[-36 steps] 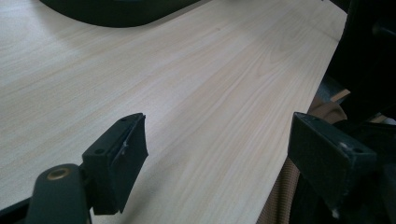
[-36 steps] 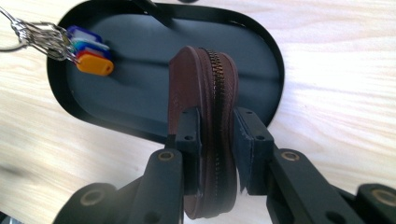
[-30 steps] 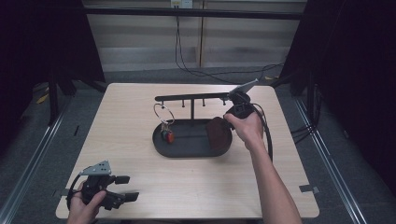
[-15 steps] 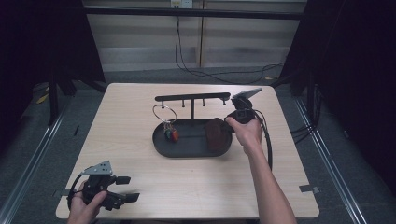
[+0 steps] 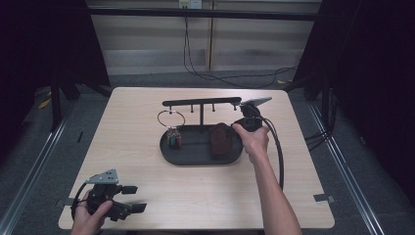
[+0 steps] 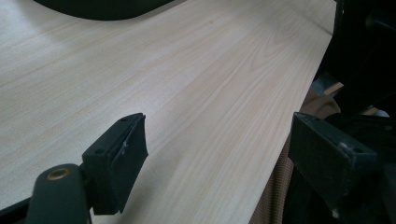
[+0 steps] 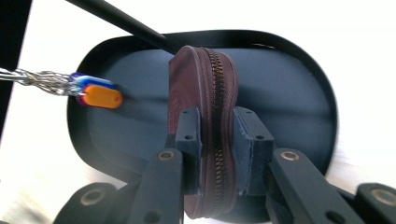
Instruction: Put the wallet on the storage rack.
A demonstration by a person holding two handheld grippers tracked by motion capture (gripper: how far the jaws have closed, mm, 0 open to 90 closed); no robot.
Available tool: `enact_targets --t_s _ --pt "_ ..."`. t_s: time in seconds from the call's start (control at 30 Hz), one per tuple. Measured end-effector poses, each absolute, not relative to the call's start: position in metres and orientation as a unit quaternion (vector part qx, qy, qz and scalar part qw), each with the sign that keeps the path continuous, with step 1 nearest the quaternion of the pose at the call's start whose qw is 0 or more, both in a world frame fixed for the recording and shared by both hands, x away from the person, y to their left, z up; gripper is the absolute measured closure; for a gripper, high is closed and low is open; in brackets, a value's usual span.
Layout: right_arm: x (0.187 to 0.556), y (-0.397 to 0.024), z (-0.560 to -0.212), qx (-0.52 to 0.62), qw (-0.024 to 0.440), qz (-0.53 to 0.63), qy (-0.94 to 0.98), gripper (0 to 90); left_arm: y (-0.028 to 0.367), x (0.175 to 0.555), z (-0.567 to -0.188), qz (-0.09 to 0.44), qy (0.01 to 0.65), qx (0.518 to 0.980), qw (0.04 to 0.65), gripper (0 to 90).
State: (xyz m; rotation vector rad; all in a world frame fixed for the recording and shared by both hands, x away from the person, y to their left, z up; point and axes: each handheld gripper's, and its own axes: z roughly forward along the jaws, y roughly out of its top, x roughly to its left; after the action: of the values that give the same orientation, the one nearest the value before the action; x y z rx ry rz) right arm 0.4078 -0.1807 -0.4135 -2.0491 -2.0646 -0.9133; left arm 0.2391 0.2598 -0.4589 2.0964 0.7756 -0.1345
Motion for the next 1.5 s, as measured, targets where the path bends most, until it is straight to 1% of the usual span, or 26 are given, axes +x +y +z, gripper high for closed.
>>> enact_targets --t_s 0.13,0.33,0.63,0.67,0.7,0.73,0.93,1.1,1.23,1.3,1.37,1.43,1.47,1.5 --pt "0.409 -0.184 -0.422 -0.672 0.064 -0.313 -0.668 73.0 0.260 0.239 -0.459 -0.054 0.313 0.843 0.435 19.7" --pt "0.410 -0.190 -0.433 -0.677 0.077 -0.319 -0.659 72.8 0.259 0.240 -0.459 -0.054 0.314 0.843 0.433 19.7" --pt "0.412 -0.193 -0.439 -0.680 0.061 -0.313 -0.661 69.3 0.260 0.240 -0.460 -0.055 0.314 0.843 0.433 19.7" --pt "0.412 -0.193 -0.441 -0.680 0.057 -0.300 -0.667 69.9 0.260 0.240 -0.459 -0.055 0.313 0.843 0.433 19.7" --pt "0.412 -0.194 -0.443 -0.679 0.054 -0.295 -0.670 78.6 0.260 0.240 -0.459 -0.054 0.314 0.843 0.433 19.7" --pt "0.412 -0.194 -0.444 -0.681 0.048 -0.294 -0.669 75.4 0.260 0.240 -0.459 -0.054 0.314 0.842 0.434 19.7" --pt "0.410 -0.196 -0.449 -0.679 0.052 -0.304 -0.666 72.3 0.259 0.239 -0.459 -0.055 0.312 0.843 0.434 19.7" --pt "0.405 -0.193 -0.441 -0.662 0.044 -0.315 -0.678 64.2 0.260 0.239 -0.459 -0.052 0.314 0.842 0.436 19.7" --pt "0.401 -0.194 -0.434 -0.646 0.029 -0.328 -0.689 54.3 0.261 0.240 -0.459 -0.048 0.326 0.836 0.440 19.7" --pt "0.397 -0.194 -0.432 -0.646 0.027 -0.328 -0.689 50.8 0.263 0.240 -0.459 -0.045 0.329 0.833 0.443 19.7" --pt "0.394 -0.195 -0.432 -0.640 0.014 -0.331 -0.694 43.6 0.263 0.241 -0.459 -0.043 0.331 0.831 0.445 19.7" --pt "0.390 -0.196 -0.430 -0.633 0.015 -0.340 -0.696 41.5 0.264 0.240 -0.459 -0.044 0.332 0.830 0.446 19.6" --pt "0.388 -0.198 -0.430 -0.634 0.008 -0.342 -0.694 38.6 0.264 0.240 -0.459 -0.043 0.332 0.830 0.446 19.7" --pt "0.386 -0.201 -0.430 -0.633 0.004 -0.344 -0.693 37.9 0.264 0.241 -0.459 -0.043 0.332 0.829 0.447 19.7"
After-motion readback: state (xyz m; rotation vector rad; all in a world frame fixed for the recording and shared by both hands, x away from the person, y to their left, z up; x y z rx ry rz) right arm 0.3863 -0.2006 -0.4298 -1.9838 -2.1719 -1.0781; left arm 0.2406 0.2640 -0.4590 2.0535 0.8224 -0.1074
